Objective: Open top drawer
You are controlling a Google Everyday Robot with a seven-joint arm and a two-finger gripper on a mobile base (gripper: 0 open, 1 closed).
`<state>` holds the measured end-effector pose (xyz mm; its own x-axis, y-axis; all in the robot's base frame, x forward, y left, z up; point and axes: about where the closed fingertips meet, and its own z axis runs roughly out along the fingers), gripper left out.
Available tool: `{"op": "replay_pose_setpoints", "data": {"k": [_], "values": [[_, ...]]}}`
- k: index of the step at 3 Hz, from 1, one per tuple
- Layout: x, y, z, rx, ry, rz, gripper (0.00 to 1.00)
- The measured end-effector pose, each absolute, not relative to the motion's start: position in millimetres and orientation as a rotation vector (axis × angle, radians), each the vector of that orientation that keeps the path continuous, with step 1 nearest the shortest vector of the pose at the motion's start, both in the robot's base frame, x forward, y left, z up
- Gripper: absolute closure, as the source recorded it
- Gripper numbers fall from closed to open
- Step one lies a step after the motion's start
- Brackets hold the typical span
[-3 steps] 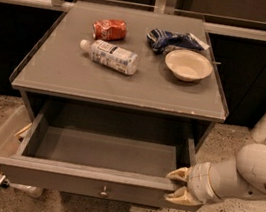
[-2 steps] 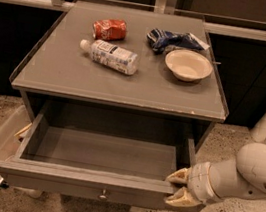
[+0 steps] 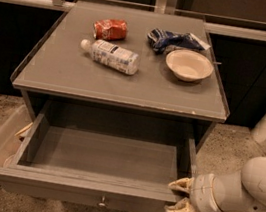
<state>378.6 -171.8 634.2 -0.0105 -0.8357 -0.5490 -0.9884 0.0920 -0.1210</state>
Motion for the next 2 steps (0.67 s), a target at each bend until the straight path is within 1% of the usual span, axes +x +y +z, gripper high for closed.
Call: {"op": "replay_pose_setpoints", "data": {"k": [2], "values": [[378.8,-171.7,634.3,-1.786,1.889,0.415,0.35]]}}
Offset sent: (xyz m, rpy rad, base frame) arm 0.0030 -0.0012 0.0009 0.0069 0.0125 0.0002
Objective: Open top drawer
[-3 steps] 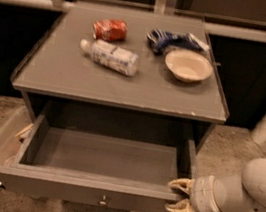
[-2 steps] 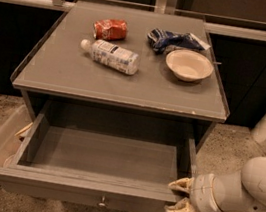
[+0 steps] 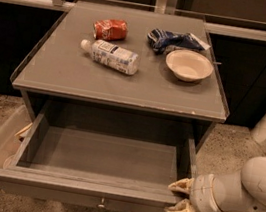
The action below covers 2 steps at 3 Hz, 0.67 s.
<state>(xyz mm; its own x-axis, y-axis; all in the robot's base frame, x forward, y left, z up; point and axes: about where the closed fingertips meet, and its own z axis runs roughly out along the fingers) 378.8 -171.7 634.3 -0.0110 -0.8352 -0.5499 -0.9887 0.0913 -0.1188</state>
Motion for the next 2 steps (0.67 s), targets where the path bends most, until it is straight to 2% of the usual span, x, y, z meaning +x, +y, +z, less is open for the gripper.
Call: {"op": "replay_pose_setpoints", "data": {"k": [1,2], "values": [[366.4,-175.8,631.0,-1.789,1.876,0.442,0.12],[366.2,-175.5,631.0,-1.789,1.876,0.442,0.16]]}}
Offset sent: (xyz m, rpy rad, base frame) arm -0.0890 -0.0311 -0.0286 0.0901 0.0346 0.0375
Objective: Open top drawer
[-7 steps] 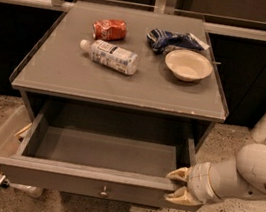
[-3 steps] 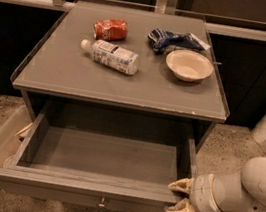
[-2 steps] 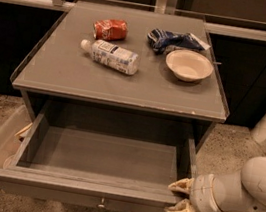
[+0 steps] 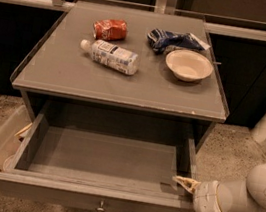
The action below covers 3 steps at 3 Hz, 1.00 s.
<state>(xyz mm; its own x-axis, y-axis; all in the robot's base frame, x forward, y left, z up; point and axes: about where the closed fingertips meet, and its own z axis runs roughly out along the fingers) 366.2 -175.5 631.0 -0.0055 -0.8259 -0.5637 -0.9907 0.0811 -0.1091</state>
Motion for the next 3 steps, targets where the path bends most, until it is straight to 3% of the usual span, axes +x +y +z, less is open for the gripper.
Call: {"op": "replay_pose_setpoints", "data": {"k": [1,2,3], "values": [[335.1,-181.5,621.9,-1.785,1.856,0.485,0.39],[336.7,-181.3,626.2,-1.785,1.856,0.485,0.43],[336.7,-181.3,626.2,-1.785,1.856,0.485,0.20]]}}
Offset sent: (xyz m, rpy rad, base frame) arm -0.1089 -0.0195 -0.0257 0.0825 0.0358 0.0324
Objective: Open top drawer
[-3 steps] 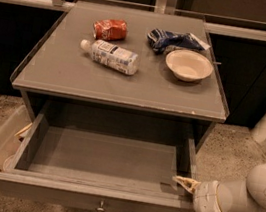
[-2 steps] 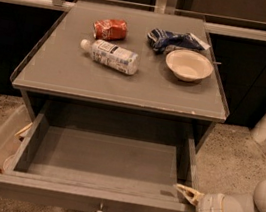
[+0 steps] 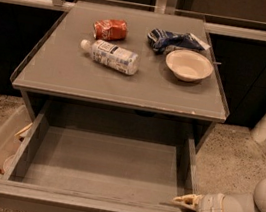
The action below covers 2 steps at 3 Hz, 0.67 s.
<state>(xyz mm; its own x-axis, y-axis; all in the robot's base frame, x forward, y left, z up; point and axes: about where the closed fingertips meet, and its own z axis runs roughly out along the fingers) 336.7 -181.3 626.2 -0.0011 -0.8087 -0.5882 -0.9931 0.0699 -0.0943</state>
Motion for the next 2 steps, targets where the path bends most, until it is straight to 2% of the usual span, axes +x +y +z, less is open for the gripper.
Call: {"op": "replay_pose_setpoints", "data": {"k": [1,2], "values": [[336.7,-181.2,626.2,-1.785,1.856,0.485,0.00],[336.7,-181.2,626.2,-1.785,1.856,0.485,0.00]]}}
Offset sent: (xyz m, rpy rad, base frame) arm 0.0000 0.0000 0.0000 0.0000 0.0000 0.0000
